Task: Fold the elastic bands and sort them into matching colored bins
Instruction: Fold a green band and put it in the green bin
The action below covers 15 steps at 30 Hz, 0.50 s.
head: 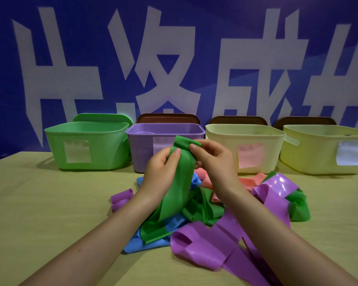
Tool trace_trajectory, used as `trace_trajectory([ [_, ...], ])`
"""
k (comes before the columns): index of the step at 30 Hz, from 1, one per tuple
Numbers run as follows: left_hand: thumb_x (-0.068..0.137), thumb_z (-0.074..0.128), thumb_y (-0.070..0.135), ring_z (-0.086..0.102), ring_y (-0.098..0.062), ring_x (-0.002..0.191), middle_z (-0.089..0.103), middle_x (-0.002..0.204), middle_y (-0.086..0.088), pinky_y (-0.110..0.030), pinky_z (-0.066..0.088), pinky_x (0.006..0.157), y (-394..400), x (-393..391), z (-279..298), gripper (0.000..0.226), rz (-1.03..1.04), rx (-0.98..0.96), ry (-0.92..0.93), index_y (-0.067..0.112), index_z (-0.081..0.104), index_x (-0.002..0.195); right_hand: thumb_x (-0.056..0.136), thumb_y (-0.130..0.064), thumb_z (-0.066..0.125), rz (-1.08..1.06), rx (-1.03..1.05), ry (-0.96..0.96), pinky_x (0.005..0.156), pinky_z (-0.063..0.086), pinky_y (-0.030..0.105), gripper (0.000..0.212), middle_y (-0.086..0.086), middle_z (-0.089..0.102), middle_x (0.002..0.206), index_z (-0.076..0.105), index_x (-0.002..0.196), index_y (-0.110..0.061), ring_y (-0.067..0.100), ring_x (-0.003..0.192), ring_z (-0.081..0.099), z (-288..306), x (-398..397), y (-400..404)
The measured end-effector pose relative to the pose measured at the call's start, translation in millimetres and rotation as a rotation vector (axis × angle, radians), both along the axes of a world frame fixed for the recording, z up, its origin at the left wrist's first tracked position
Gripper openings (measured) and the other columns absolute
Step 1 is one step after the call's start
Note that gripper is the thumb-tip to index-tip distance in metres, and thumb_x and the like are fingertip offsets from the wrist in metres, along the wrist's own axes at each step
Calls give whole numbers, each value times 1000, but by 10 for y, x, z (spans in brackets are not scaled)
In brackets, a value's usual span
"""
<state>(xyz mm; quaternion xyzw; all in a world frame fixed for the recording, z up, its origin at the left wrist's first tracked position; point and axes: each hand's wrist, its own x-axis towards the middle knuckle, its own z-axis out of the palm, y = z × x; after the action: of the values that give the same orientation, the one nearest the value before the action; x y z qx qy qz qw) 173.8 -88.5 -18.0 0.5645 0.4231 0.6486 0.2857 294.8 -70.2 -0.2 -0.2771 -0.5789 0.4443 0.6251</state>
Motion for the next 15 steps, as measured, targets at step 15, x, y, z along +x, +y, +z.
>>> trace_trajectory([
  [15, 98, 42, 10, 63, -25, 85, 67, 90, -16, -33, 49, 77, -50, 21, 98, 24, -88, -109, -361, 7, 66, 94, 88, 1, 62, -86, 449, -284, 72, 56, 28, 28, 0, 69, 89, 71, 94, -25, 17, 79, 67, -84, 45, 88],
])
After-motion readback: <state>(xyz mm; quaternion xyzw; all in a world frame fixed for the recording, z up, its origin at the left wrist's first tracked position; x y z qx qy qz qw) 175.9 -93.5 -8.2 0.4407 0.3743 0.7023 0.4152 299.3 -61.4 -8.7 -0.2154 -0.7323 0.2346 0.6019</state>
